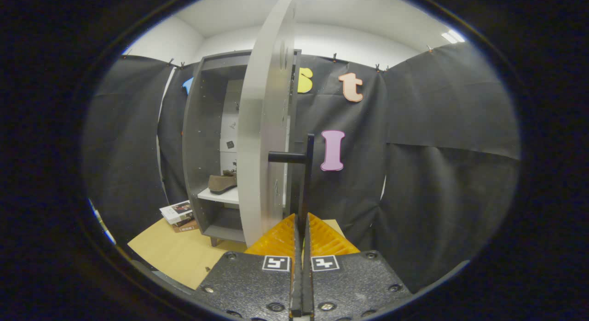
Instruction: Open the shoe cabinet door, grab the shoes and put them into the shoe cabinet, then close the shoe cabinet door.
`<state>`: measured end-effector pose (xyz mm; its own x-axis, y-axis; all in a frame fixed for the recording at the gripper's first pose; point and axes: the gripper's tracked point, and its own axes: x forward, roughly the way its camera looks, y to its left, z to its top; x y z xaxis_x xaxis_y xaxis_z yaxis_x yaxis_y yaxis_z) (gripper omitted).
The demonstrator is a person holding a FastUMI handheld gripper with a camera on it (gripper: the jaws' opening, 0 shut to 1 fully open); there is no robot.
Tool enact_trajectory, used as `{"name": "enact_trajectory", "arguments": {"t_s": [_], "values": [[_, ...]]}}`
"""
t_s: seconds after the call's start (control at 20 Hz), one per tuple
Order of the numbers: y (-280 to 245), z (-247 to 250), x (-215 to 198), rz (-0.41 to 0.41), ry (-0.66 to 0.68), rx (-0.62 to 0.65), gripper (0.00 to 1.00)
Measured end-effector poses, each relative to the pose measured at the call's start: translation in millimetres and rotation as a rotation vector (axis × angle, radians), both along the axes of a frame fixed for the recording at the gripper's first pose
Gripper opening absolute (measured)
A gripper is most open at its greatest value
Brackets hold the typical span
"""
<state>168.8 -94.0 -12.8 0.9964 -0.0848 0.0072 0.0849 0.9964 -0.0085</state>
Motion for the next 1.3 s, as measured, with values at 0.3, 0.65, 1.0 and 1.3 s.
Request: {"name": "enact_trajectory", "arguments": {"t_s": [0.3,0.65,1.0,1.3], "values": [[-23.3,-2.0,5.5,0.111,0.005,-0.016,0.04],[-25.9,-3.7,-5.6,0.111,-0.017,-0.117,0.25],[-26.6,-11.6,-63.5,0.084,-0.033,-0.047,0.83],[56.3,-40.5,-77.0,0.084,-0.027,-0.023,0.90]]}}
